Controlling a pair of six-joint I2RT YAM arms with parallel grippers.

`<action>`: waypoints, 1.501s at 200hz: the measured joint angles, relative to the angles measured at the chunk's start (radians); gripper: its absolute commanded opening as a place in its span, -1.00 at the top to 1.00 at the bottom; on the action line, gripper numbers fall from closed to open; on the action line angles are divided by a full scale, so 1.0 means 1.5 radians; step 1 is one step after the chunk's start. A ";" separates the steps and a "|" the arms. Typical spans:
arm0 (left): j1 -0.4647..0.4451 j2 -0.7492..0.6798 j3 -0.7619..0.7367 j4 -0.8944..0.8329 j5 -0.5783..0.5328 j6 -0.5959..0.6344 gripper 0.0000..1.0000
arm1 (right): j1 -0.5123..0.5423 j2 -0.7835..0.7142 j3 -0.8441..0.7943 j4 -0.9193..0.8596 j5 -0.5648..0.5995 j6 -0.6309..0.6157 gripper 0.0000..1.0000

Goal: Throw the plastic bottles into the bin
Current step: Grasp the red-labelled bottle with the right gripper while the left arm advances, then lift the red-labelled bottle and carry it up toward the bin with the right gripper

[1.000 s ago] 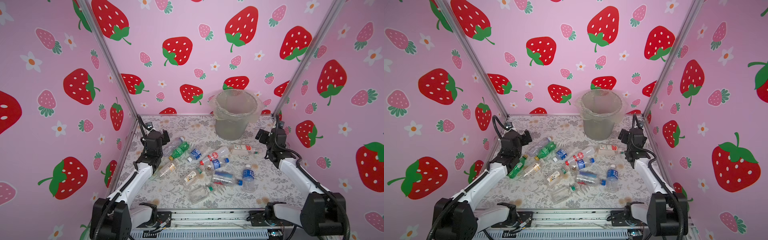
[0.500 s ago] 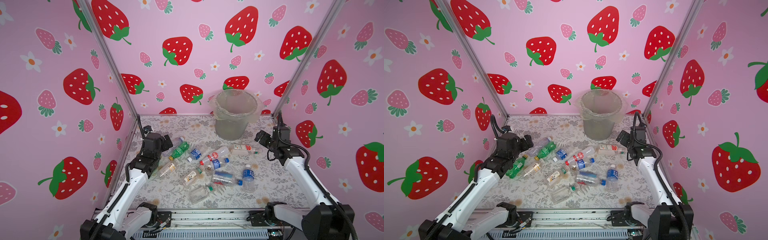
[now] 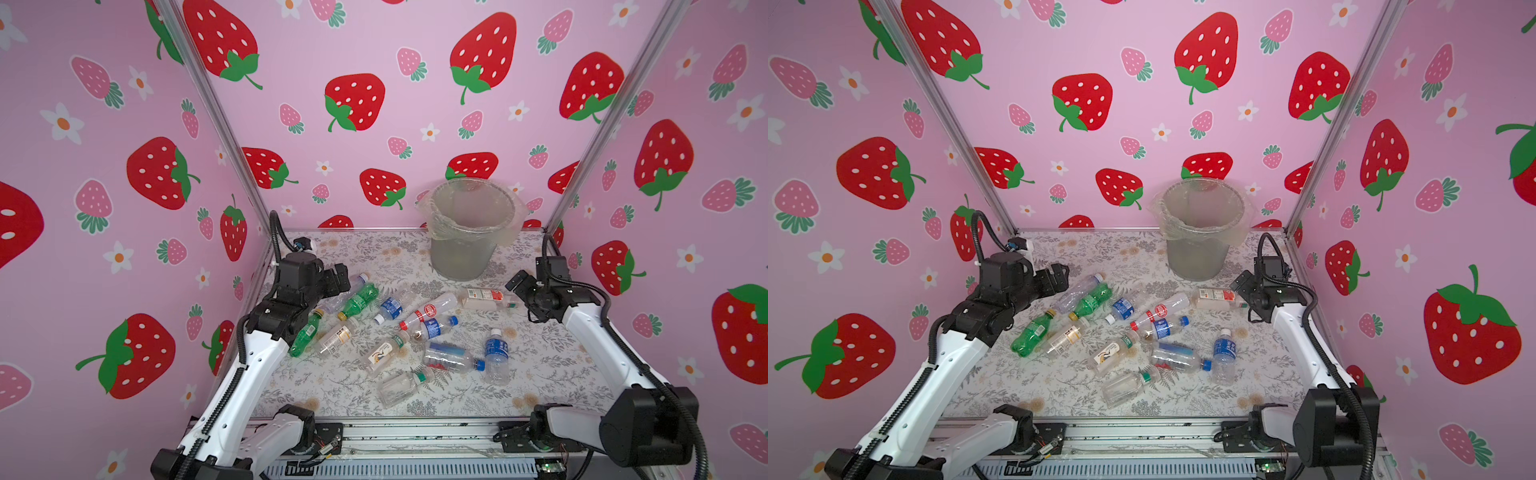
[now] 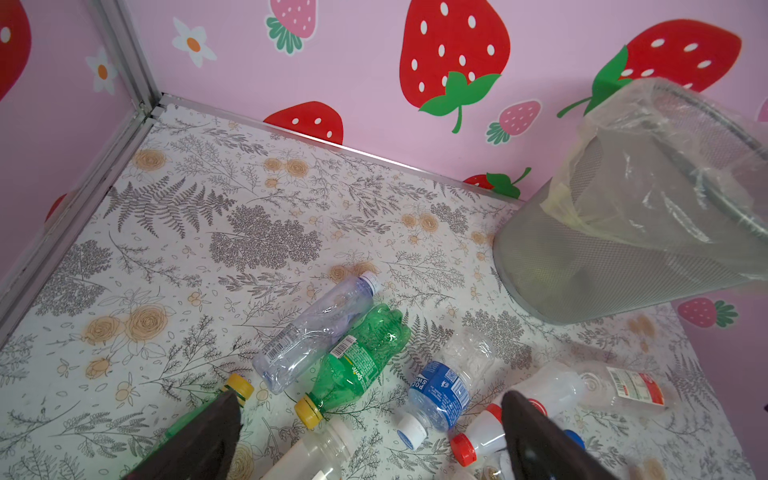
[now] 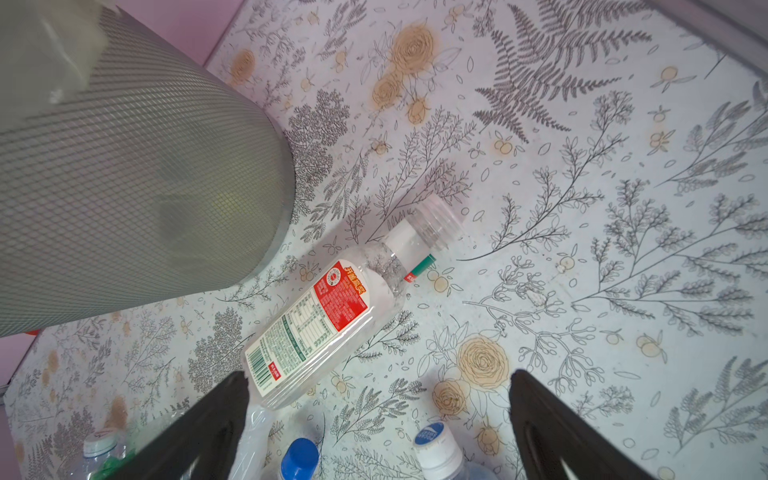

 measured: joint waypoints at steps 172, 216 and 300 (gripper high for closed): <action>-0.002 0.088 0.006 -0.076 0.005 0.084 -0.98 | 0.068 0.173 0.016 0.063 -0.100 0.245 -0.99; -0.019 0.088 0.006 -0.087 -0.002 0.087 -0.98 | 0.078 0.211 0.041 0.079 -0.098 0.295 -0.99; -0.038 0.088 0.006 -0.097 -0.021 0.088 -0.98 | 0.083 0.278 0.058 0.115 -0.080 0.377 -0.99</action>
